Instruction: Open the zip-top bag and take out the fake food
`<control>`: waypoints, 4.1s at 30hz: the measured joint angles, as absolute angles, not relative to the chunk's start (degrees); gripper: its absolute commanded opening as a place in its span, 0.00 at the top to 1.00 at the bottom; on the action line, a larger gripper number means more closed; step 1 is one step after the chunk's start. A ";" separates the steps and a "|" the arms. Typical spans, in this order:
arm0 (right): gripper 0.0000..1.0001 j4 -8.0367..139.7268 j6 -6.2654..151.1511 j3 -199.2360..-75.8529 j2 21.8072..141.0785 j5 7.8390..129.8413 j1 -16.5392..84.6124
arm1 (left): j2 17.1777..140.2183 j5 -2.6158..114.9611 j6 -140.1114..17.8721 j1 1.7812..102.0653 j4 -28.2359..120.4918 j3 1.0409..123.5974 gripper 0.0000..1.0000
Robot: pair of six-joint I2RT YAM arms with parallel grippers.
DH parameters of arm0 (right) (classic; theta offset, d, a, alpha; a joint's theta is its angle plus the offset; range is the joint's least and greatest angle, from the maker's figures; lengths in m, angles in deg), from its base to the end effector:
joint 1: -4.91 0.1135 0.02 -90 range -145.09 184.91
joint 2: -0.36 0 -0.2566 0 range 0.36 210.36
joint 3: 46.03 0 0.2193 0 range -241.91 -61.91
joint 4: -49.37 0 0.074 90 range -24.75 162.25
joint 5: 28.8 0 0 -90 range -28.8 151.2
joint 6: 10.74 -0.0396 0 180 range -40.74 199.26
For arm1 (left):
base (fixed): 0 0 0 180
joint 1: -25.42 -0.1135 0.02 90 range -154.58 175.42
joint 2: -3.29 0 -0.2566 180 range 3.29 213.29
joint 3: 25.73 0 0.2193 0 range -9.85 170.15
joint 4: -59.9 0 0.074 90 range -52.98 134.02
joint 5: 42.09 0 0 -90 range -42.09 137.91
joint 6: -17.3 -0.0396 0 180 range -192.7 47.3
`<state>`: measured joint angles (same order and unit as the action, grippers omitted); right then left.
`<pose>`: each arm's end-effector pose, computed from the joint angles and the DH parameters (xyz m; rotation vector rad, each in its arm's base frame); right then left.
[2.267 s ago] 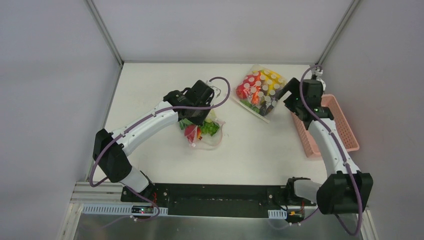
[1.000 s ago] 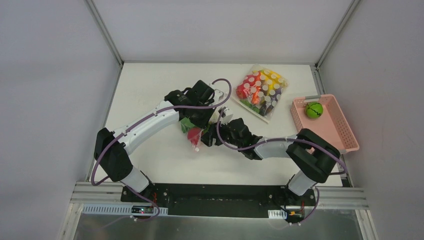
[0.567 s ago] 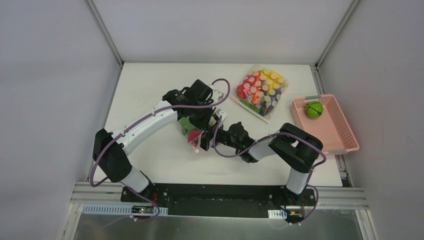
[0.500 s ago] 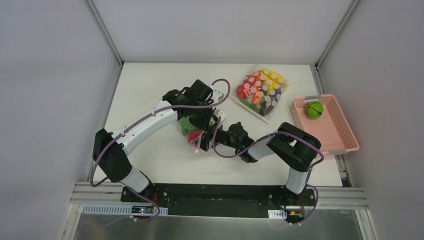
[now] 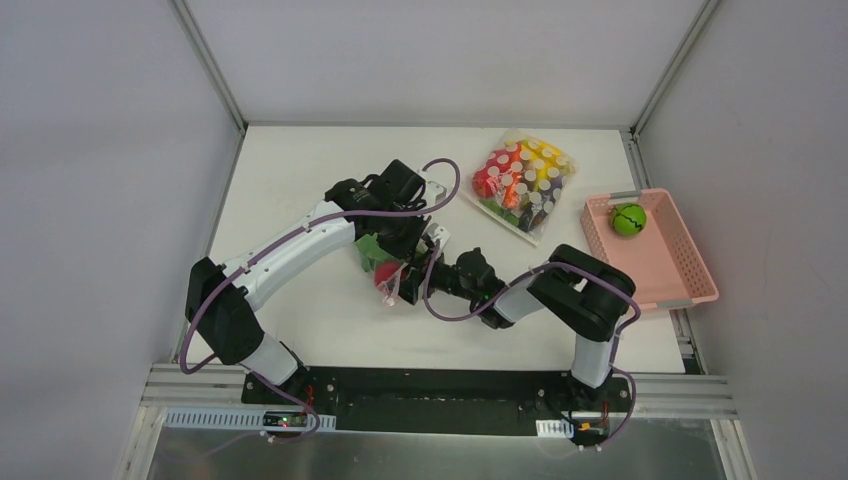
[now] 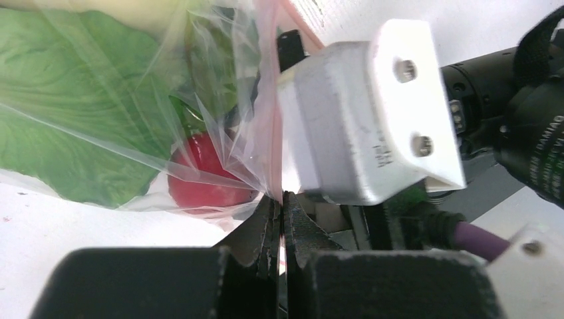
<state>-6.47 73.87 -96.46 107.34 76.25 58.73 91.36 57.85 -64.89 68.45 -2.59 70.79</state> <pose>0.1854 0.2709 0.1745 -0.8799 1.4275 1.0023 0.2107 -0.2061 0.3107 0.8533 2.4467 -0.5643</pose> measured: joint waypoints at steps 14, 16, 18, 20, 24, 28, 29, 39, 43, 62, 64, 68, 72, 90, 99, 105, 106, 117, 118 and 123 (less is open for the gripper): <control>0.80 -0.38 74.31 -89.18 92.02 70.54 58.62 | 91.36 54.24 -65.76 68.45 -2.74 71.18 1.00; 0.81 2.20 74.20 -89.13 89.51 70.08 58.62 | 91.36 53.63 -65.85 68.45 -2.80 71.27 1.00; 0.81 5.46 73.98 -88.74 86.82 69.49 58.62 | 91.36 53.32 -65.89 68.45 -2.83 71.34 1.00; 0.81 9.20 73.74 -88.28 83.91 69.01 58.62 | 91.36 53.12 -65.89 68.45 -2.91 71.34 1.00; 0.81 19.78 73.35 -88.26 76.15 67.83 58.56 | 91.36 51.77 -65.91 68.45 -3.07 71.34 1.00; 0.88 34.51 72.65 -89.48 65.99 65.60 58.32 | 91.50 50.81 -65.91 68.45 -3.29 71.36 1.00; 0.89 38.46 72.36 -90.31 63.61 64.12 58.21 | 91.60 50.61 -65.91 68.45 -3.35 71.38 1.00; 0.83 71.31 70.72 -100.96 48.85 41.80 45.68 | 92.28 50.37 -65.91 68.45 -3.48 71.45 1.00; 0.83 75.62 70.74 -103.38 48.46 36.49 33.33 | 92.28 50.37 -65.93 68.45 -3.48 71.45 1.00; 0.67 63.86 66.66 -107.27 75.56 42.76 -5.42 | 92.28 50.35 -65.93 68.43 -3.48 71.45 1.00; 0.60 63.01 66.46 -108.37 78.93 44.53 -5.51 | 92.28 50.35 -65.93 68.45 -3.46 71.45 1.00; 0.41 61.72 66.35 -109.72 83.15 46.98 -5.70 | 92.28 50.35 -65.93 68.45 -3.46 71.45 1.00; 0.26 61.17 66.22 -109.85 84.68 48.25 -5.83 | 92.28 50.35 -65.93 68.43 -3.48 71.45 1.00; 0.02 63.97 64.41 -109.85 75.01 54.00 -5.70 | 92.28 50.37 -65.93 68.43 -3.46 71.47 1.00; 0.04 63.82 63.73 -106.99 61.16 63.53 9.34 | 92.28 50.41 -65.93 68.43 -3.48 71.47 1.00; 0.09 60.87 67.71 -101.66 56.13 66.72 24.22 | 92.28 50.39 -65.96 68.43 -3.46 71.47 1.00; 0.11 60.50 68.84 -100.94 55.71 66.89 26.21 | 92.28 50.39 -65.98 68.43 -3.46 71.47 1.00; 0.19 50.88 96.56 -92.98 56.02 75.48 48.74 | 92.28 50.41 -66.37 68.45 -3.48 71.56 1.00; 0.20 50.38 98.52 -93.05 56.90 76.23 49.49 | 92.28 50.39 -66.39 68.45 -3.48 71.56 1.00; 0.30 50.18 109.30 -95.34 64.44 78.43 53.55 | 92.33 50.44 -66.81 68.45 -3.66 71.67 1.00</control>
